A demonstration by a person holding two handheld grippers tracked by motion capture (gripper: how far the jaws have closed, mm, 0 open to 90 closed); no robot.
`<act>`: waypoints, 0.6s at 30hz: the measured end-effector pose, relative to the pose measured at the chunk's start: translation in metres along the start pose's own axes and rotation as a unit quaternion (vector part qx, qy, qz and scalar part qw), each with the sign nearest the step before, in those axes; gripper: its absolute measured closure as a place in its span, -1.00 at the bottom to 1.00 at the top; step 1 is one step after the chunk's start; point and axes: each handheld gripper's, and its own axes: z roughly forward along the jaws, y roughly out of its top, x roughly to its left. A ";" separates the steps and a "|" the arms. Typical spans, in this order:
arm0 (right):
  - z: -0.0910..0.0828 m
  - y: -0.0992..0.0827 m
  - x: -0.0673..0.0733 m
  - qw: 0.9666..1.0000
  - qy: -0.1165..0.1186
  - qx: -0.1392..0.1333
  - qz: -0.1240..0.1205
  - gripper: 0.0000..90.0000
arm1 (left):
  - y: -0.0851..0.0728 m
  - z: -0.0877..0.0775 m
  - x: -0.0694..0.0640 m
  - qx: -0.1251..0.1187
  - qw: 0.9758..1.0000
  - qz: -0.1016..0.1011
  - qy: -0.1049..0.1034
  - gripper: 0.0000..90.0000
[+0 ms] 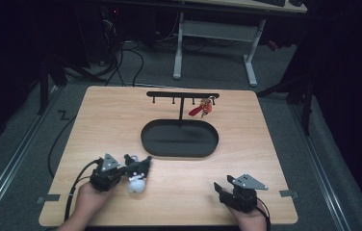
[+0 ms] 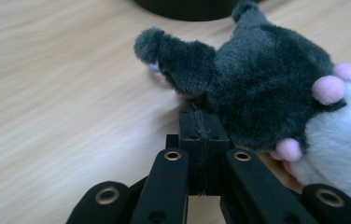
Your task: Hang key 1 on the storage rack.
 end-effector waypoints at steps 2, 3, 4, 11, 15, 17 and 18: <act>-0.001 0.000 -0.001 1.000 0.000 0.000 0.002 -0.10 | 0.004 0.006 -0.015 0.000 1.000 0.005 -0.014 0.99; -0.001 -0.001 -0.001 1.000 0.000 0.000 0.003 -0.10 | 0.006 0.009 -0.021 -0.001 1.000 0.006 -0.021 0.99; -0.001 -0.001 -0.002 1.000 0.000 0.001 0.002 -0.10 | 0.008 0.012 -0.028 -0.001 1.000 0.007 -0.027 0.99; -0.002 -0.003 -0.003 1.000 0.002 0.003 0.005 -0.10 | 0.020 0.030 -0.062 -0.003 0.998 0.029 -0.048 0.95; -0.004 -0.004 -0.004 1.000 0.002 0.003 0.010 -0.10 | 0.010 0.019 -0.056 -0.003 0.999 0.023 -0.042 0.94; -0.005 -0.005 -0.005 1.000 0.002 0.002 0.008 -0.10 | 0.002 0.010 -0.052 -0.004 0.999 0.013 -0.044 0.97; -0.005 -0.005 -0.005 1.000 0.002 0.003 0.008 -0.09 | -0.001 0.006 -0.051 -0.005 0.999 0.009 -0.047 0.98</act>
